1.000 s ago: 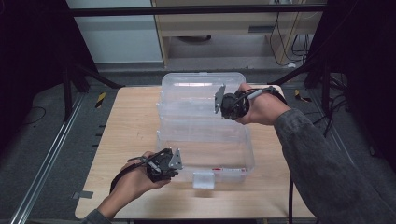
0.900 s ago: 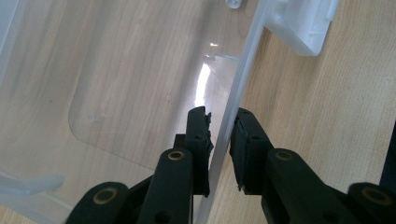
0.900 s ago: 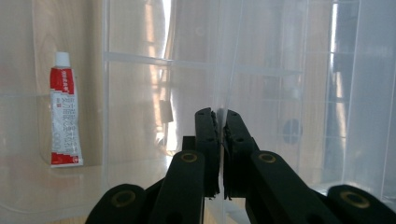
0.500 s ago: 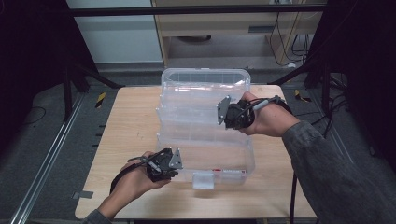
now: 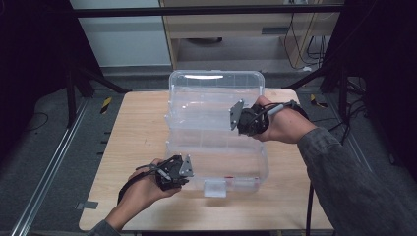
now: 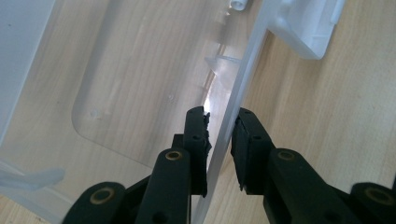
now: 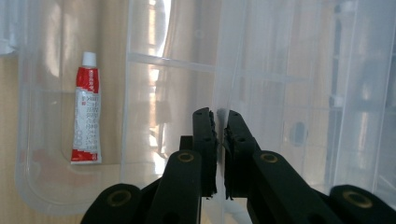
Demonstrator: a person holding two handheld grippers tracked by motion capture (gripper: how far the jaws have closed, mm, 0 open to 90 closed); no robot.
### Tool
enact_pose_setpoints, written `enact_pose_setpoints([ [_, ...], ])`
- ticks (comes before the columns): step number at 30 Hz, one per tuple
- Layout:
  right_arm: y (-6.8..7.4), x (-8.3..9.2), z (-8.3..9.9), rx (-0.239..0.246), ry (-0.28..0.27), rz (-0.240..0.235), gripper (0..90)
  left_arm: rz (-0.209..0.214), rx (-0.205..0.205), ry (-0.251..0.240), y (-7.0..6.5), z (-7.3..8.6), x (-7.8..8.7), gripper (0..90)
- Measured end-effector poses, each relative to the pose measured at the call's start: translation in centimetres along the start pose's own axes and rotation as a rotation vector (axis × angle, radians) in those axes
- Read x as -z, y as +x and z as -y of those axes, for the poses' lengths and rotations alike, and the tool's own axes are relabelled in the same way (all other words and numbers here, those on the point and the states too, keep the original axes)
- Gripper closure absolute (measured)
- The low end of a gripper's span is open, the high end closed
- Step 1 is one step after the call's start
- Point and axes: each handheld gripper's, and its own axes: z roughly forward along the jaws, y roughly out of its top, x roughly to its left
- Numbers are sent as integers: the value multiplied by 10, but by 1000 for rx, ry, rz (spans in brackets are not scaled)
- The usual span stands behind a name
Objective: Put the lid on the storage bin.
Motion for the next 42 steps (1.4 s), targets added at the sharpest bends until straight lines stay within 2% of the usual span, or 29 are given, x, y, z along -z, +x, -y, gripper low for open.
enact_pose_setpoints([
  [2,-7,-4,2,-11,-4,11,851,-6,10,0,2,-3,-2,763],
  [6,-6,-4,2,-8,-15,13,855,-10,9,-1,2,-3,-2,762],
  [11,2,0,7,-11,-54,9,861,-15,12,-6,1,-2,-2,755],
  [18,13,3,10,2,-77,10,861,-12,17,-8,1,-2,-2,751],
  [32,33,4,13,25,-66,-9,853,-26,12,-11,-1,-2,-1,746],
  [36,40,5,12,48,-57,-9,853,-30,10,-9,-2,-2,-1,745],
  [42,48,3,11,59,-47,-21,849,-32,3,-14,-2,-2,-1,744],
])
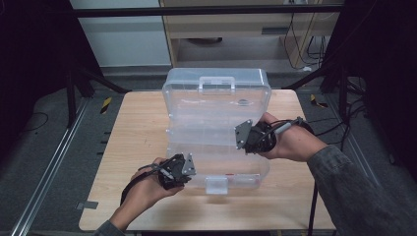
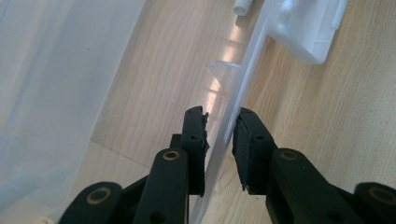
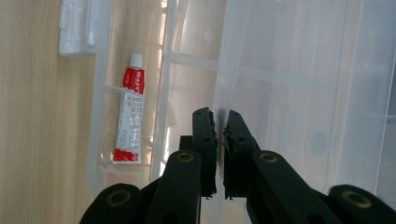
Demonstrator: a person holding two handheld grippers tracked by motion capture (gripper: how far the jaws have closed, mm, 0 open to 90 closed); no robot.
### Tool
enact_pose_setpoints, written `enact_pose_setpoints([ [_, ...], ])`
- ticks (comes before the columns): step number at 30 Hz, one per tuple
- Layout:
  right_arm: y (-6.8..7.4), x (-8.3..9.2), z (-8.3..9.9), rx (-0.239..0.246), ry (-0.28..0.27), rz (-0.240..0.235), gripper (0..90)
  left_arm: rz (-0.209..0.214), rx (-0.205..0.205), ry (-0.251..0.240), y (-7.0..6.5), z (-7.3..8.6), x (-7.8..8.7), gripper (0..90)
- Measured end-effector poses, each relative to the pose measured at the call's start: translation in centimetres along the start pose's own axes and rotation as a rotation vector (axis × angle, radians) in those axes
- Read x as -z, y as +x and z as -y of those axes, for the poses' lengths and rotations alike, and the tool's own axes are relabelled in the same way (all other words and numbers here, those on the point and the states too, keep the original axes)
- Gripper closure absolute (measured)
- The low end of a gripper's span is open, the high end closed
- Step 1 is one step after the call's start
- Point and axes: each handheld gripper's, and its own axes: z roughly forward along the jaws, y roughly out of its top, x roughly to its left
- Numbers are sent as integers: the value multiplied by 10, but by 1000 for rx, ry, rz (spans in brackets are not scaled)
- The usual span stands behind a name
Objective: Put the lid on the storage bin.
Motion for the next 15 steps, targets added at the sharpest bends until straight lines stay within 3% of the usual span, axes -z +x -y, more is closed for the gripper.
enact_pose_setpoints([
  [7,5,-1,0,1,7,-6,847,-4,-18,-10,-1,1,0,743],
  [8,6,-1,-1,4,8,-8,846,0,39,-11,-5,2,0,744],
  [10,7,-2,-1,4,10,-7,844,1,47,-12,-5,2,0,743],
  [11,7,-2,-1,6,9,-8,843,1,23,-12,-4,2,0,742],
  [14,6,-1,0,5,10,-9,840,3,44,-22,-5,4,0,740],
  [15,6,-1,0,5,10,-9,840,4,27,-24,-4,5,0,740],
])
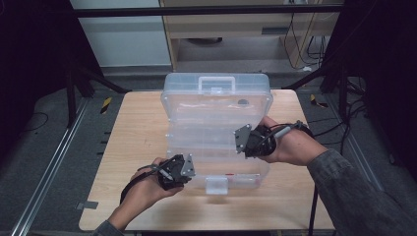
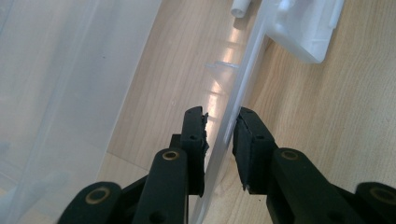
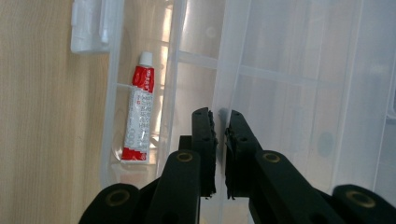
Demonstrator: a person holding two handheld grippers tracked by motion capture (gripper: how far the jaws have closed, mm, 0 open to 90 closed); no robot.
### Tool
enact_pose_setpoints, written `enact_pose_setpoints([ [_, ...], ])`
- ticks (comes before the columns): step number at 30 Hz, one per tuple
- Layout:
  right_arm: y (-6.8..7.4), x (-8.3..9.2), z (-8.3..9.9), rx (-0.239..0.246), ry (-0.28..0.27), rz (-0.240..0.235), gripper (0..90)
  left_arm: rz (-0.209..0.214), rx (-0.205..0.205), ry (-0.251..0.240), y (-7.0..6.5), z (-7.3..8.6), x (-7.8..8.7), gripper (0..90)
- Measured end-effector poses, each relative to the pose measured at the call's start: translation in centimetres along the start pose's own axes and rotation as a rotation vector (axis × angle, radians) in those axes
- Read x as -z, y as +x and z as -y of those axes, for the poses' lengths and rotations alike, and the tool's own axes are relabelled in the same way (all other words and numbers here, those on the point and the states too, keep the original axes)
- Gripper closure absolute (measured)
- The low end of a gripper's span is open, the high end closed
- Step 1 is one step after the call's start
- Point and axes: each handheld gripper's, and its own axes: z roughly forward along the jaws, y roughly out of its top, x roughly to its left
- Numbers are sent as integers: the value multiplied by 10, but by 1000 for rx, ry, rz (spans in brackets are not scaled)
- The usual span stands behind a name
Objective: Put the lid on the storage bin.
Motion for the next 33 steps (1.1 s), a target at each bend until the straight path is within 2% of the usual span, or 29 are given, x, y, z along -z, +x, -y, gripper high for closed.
enact_pose_setpoints([
  [1,0,0,0,-1,0,-1,840,6,-12,-2,1,1,0,718],
  [2,0,0,0,-1,0,-1,840,11,-3,-9,0,2,0,718],
  [3,0,0,0,-2,0,-2,839,6,-60,-8,4,1,2,694],
  [4,0,0,0,-4,-1,-3,839,4,-56,-17,4,2,3,656],
  [5,0,0,0,-9,-1,-4,838,8,-64,-42,3,4,9,639],
  [7,0,0,0,-10,-1,-4,838,11,-68,-54,3,5,12,625],
  [8,0,0,1,-15,-1,-6,838,10,-54,-80,3,8,19,586],
  [9,-1,0,1,-13,-3,-7,838,10,-54,-80,3,8,19,580],
  [11,-1,0,1,-11,-4,-7,838,14,-43,-103,4,10,27,580],
  [12,-1,0,1,-12,-6,-7,837,12,-23,-139,5,11,34,583],
  [16,-1,0,1,-16,-8,-5,835,17,-1,-173,9,12,45,594],
  [19,0,0,2,-21,-12,-7,834,20,21,-179,14,12,53,666],
  [20,1,0,2,-20,-11,-5,834,-1,30,-180,16,12,58,704],
  [22,2,-1,2,-21,-13,-8,834,-4,34,-183,18,12,61,743],
  [23,2,-1,2,-21,-13,-8,834,-4,55,-186,20,13,64,743],
  [25,2,-1,2,-24,-15,-9,834,-56,104,-186,27,16,73,764],
  [28,3,-1,3,-28,-18,-13,833,-59,117,-206,33,18,78,808],
  [29,4,-1,4,-26,-18,-14,832,-77,162,-182,34,20,82,845],
  [30,4,-1,4,-26,-18,-14,832,-69,199,-182,35,21,84,845],
  [31,4,-1,3,-26,-18,-11,832,-72,185,-203,39,21,86,858],
  [32,5,-2,3,-19,-20,-9,830,-82,147,-251,45,20,87,874],
  [33,5,-2,3,-19,-20,-9,830,-79,178,-251,46,21,89,874],
])
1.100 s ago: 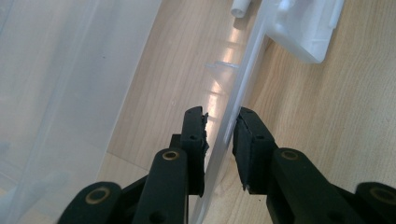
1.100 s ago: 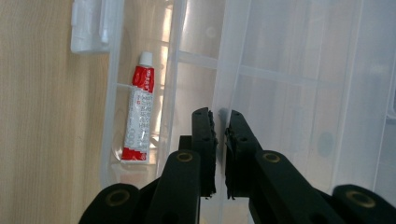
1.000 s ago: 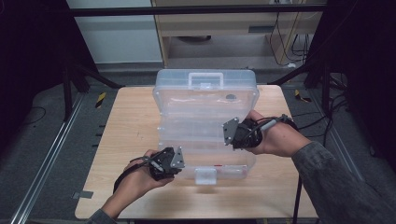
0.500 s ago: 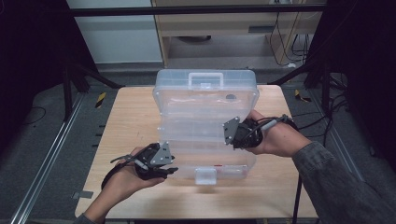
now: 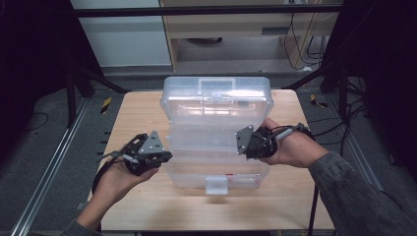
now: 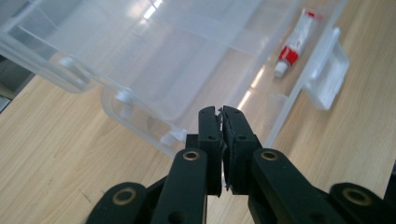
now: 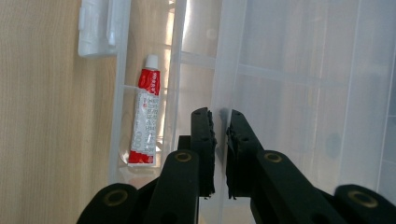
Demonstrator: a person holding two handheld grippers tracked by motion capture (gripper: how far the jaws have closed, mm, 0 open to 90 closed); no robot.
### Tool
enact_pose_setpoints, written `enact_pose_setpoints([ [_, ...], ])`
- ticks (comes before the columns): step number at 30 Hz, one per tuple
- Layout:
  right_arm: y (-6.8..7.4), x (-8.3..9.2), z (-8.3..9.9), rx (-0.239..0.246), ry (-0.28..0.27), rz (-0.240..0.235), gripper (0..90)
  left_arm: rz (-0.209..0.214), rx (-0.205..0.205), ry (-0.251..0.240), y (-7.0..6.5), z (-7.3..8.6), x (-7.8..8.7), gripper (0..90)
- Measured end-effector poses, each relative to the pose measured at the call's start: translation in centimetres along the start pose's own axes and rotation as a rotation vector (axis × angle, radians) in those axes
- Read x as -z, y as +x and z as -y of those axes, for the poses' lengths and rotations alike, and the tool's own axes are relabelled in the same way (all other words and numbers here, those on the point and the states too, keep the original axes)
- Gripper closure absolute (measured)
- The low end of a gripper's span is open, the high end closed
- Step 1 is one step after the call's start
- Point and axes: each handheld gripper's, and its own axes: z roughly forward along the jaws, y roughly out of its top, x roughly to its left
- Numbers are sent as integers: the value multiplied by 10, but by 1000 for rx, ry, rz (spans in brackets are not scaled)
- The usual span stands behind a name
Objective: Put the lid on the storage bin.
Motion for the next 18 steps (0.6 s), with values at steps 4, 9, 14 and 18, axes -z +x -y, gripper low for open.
enact_pose_setpoints([
  [4,-1,0,-1,-1,8,-3,829,-28,56,-21,13,-9,7,892],
  [9,0,0,-1,0,7,-3,830,-24,100,-50,28,-18,11,897],
  [14,1,0,-1,-3,5,-4,826,-21,122,-49,39,-24,7,898],
  [18,1,0,-1,-1,5,-3,826,-1,133,-33,45,-27,2,898],
])
